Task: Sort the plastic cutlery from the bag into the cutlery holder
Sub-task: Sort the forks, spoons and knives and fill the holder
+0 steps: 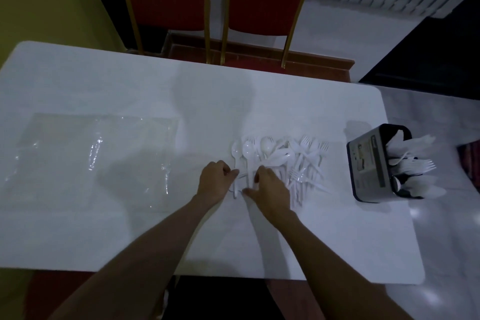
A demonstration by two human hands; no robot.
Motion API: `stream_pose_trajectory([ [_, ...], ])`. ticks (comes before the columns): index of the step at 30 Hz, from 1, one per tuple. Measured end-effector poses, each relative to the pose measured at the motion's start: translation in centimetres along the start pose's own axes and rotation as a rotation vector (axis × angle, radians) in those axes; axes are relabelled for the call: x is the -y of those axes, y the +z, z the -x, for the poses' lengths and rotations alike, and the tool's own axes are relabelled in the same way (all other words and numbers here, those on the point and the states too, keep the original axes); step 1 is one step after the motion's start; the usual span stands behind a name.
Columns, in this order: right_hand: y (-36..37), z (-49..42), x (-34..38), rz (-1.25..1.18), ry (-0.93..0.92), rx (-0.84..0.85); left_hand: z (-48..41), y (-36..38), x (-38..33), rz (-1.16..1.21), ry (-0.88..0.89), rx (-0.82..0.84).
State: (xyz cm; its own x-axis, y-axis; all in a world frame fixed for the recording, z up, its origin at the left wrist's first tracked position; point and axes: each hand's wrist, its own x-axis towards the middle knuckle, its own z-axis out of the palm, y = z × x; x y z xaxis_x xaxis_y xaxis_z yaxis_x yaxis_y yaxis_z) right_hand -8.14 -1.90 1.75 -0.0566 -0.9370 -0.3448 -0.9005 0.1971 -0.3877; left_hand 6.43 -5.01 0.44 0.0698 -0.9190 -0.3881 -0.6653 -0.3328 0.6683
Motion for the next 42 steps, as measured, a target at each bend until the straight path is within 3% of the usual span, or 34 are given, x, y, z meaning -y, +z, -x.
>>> stream_pose_trajectory([
  [3,0.9,0.5,-0.9,0.089,-0.011,0.100,-0.4,0.9,-0.7,-0.028,-0.050,-0.007],
  [10,-0.6,-0.4,-1.9,-0.108,-0.017,0.071,-1.1,0.5,-1.6,0.130,-0.155,-0.176],
  [13,-2.5,-0.7,-3.1,-0.126,-0.034,-0.124,-1.3,-0.3,-0.8,0.102,-0.140,-0.161],
  [15,-3.8,-1.0,-4.7,-0.055,0.072,-0.272,-1.3,-0.3,-0.3,0.070,-0.170,-0.151],
  [17,-4.5,-1.2,-6.6,0.008,0.151,-0.295,-0.9,0.0,-0.4,0.014,-0.183,-0.159],
  [22,-4.6,-1.7,-8.2,0.053,0.042,-0.172,-0.8,1.7,-2.8,-0.174,0.083,-0.262],
  [25,-4.6,-2.0,-7.9,0.016,-0.020,-0.171,-1.5,3.1,-4.5,-0.168,0.314,-0.072],
  [27,-4.5,-2.2,-8.2,0.015,-0.039,-0.162,-2.1,4.3,-5.4,-0.259,0.344,0.054],
  [35,-4.8,-2.9,-8.5,0.000,0.141,-0.181,-2.2,4.1,-4.2,-0.195,0.230,0.142],
  [42,-4.3,-3.5,-7.6,-0.019,0.088,-0.073,-2.3,1.8,-3.6,0.159,0.037,-0.036],
])
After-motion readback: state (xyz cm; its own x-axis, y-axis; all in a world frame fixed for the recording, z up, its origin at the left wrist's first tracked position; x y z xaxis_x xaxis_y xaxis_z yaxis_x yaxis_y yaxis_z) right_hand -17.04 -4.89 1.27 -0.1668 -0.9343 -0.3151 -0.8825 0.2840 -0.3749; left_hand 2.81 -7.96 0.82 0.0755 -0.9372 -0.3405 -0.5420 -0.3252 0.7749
